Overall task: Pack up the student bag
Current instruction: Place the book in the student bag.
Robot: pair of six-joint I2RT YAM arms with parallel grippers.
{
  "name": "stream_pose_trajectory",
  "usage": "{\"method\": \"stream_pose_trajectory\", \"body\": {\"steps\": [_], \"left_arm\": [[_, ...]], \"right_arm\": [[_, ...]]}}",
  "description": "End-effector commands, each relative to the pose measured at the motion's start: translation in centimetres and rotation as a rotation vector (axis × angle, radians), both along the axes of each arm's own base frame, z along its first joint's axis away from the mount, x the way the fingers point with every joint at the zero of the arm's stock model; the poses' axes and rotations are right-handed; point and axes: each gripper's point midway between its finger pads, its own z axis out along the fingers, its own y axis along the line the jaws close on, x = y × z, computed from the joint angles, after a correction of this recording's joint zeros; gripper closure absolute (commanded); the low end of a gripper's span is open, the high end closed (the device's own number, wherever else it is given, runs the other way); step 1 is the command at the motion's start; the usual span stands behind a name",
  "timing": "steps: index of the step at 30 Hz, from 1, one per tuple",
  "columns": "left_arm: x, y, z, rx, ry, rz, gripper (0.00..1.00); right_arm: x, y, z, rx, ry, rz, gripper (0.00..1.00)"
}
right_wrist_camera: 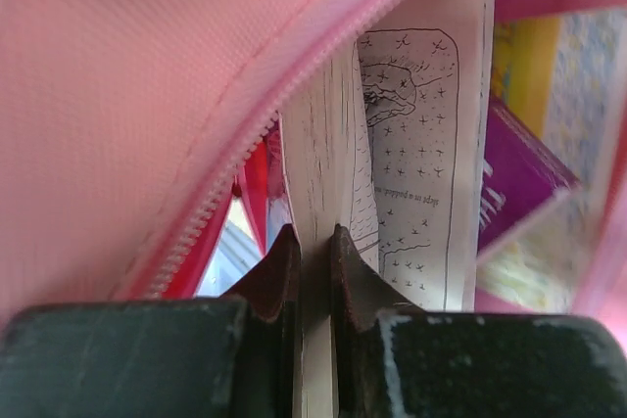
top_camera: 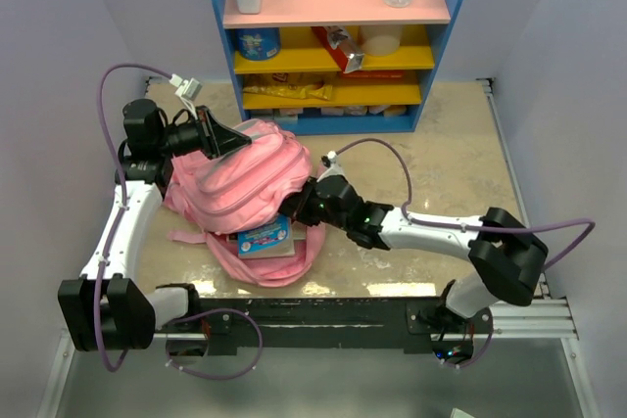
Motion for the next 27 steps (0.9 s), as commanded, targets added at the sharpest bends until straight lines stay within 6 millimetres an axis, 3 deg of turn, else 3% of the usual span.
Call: {"method": "stream_pose_trajectory", "body": {"steps": [1, 3, 4, 7, 10, 11, 12, 13, 17, 18, 19, 20, 21, 22, 23, 24, 25, 27], "left_arm": [[-1.9, -0.7, 6.0, -0.019, -0.237, -0.061, 1.0], [-2.1, -0.7, 6.1, -0.019, -0.24, -0.066, 1.0], [-2.1, -0.7, 6.1, -0.018, -0.243, -0.066, 1.0], [-2.3, -0.7, 5.8, -0.008, -0.247, -0.073, 1.0], [-2.2, -0.7, 4.9, 0.002, -0.229, -0.077, 1.0], [-2.2, -0.6, 4.6, 0.007, -0.23, -0.082, 1.0], [-2.2, -0.6, 4.1, 0.009, -0.214, -0.084, 1.0], [-2.2, -0.6, 3.9, 0.014, -0.217, -0.087, 1.0], [-2.0, -0.8, 2.9, 0.011, -0.197, -0.097, 1.0], [-2.0, -0.9, 2.6, 0.009, -0.193, -0.103, 1.0], [-1.9, -0.9, 2.3, 0.009, -0.185, -0.104, 1.0], [-2.2, -1.2, 2.1, 0.008, -0.183, -0.126, 1.0], [-2.4, -1.5, 1.9, 0.005, -0.177, -0.149, 1.0], [-2.6, -1.8, 1.4, 0.018, -0.193, -0.18, 1.0], [-3.4, -2.7, 1.6, 0.023, -0.207, -0.24, 1.0], [-4.3, -3.1, 0.5, 0.026, -0.13, -0.276, 1.0], [-4.9, -4.1, -0.5, 0.057, -0.17, -0.356, 1.0], [-6.9, -5.0, -1.6, 0.091, -0.083, -0.441, 1.0]], "right_arm": [[3.6, 2.0, 5.3, 0.089, -0.143, -0.087, 1.0], [4.0, 2.8, 3.7, 0.029, -0.132, -0.065, 1.0], [4.0, 3.2, 3.6, 0.007, -0.13, -0.048, 0.94], [3.8, 3.2, 1.5, -0.09, -0.098, -0.002, 0.52], [2.8, 1.4, 0.8, -0.156, -0.099, 0.014, 0.35], [2.6, 0.7, 1.0, -0.165, -0.115, 0.013, 0.33], [2.1, -0.3, 3.1, -0.129, -0.147, 0.007, 0.32], [1.3, -1.7, 1.9, -0.151, -0.14, 0.006, 0.33], [-0.9, -5.8, 3.1, -0.105, -0.194, -0.023, 0.44], [-1.4, -7.0, 1.6, -0.129, -0.178, -0.037, 0.46], [-1.9, -8.0, 2.9, -0.089, -0.198, -0.055, 0.52], [-2.3, -8.6, 3.0, -0.074, -0.198, -0.067, 0.53], [-2.7, -9.8, 1.4, -0.102, -0.181, -0.09, 0.56], [-3.1, -10.6, 2.5, -0.061, -0.193, -0.107, 0.63], [-3.3, -11.1, 2.2, -0.055, -0.183, -0.116, 0.66], [-3.6, -11.9, 1.3, -0.08, -0.169, -0.123, 0.69], [-3.9, -12.2, 1.6, -0.075, -0.172, -0.121, 0.69], [-4.5, -12.1, 1.9, -0.082, -0.181, -0.09, 0.7]]}}
